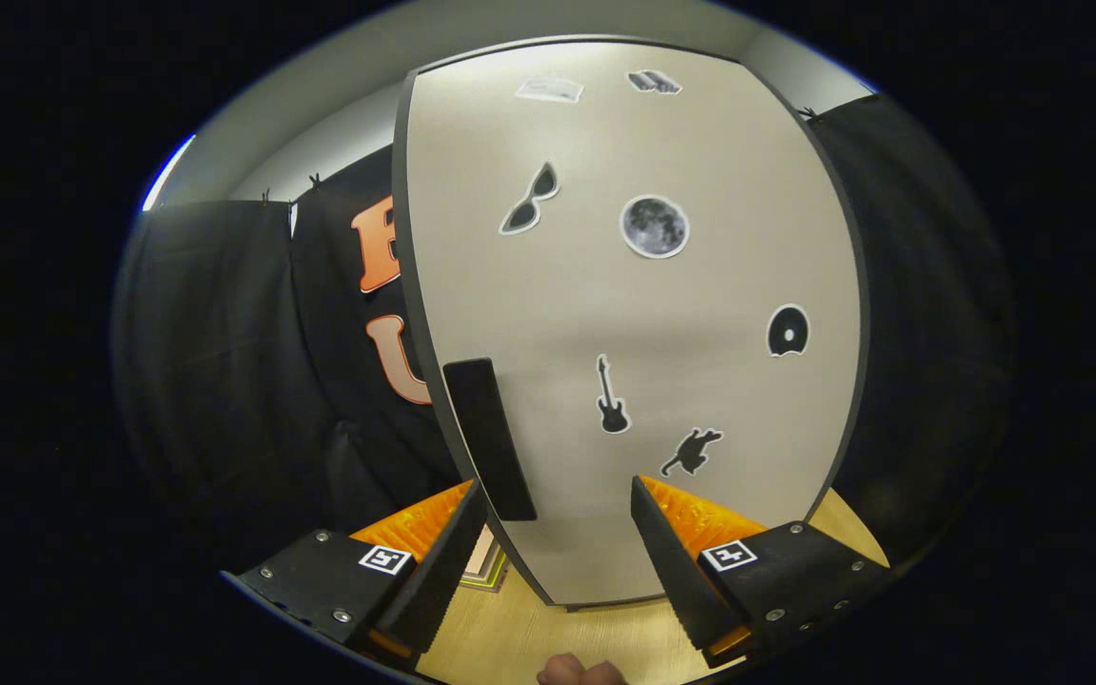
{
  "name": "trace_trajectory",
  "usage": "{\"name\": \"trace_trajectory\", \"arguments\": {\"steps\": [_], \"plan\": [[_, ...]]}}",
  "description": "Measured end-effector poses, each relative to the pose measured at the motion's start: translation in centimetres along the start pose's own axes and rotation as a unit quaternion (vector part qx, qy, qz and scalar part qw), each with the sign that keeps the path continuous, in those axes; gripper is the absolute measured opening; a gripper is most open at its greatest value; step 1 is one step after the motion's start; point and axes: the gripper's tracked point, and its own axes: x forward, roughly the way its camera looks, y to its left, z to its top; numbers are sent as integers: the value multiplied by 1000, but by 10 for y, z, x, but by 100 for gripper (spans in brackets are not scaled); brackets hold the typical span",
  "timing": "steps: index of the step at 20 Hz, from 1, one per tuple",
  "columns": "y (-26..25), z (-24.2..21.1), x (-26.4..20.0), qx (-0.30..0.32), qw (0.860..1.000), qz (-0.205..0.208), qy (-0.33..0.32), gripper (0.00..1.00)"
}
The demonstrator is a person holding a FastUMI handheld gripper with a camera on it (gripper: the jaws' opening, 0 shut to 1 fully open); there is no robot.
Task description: Open the shoe cabinet door, grab the shoes and put them into the shoe cabinet, then close the shoe cabinet door.
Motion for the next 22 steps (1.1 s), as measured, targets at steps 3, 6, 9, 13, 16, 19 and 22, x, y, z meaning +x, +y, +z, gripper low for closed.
{"name": "trace_trajectory", "arguments": {"steps": [3,6,9,13,16,19,22], "plan": [[-38,1,-45,-13,1000,-2,-2,95],[-75,4,-88,-27,999,-9,-15,95],[-99,8,-126,-44,998,-17,-34,95],[-100,22,-178,-43,997,-18,-63,95],[-94,30,-203,-45,996,-17,-78,95],[-83,32,-219,-46,996,-14,-76,95],[-68,36,-226,-40,996,-15,-84,95]]}}
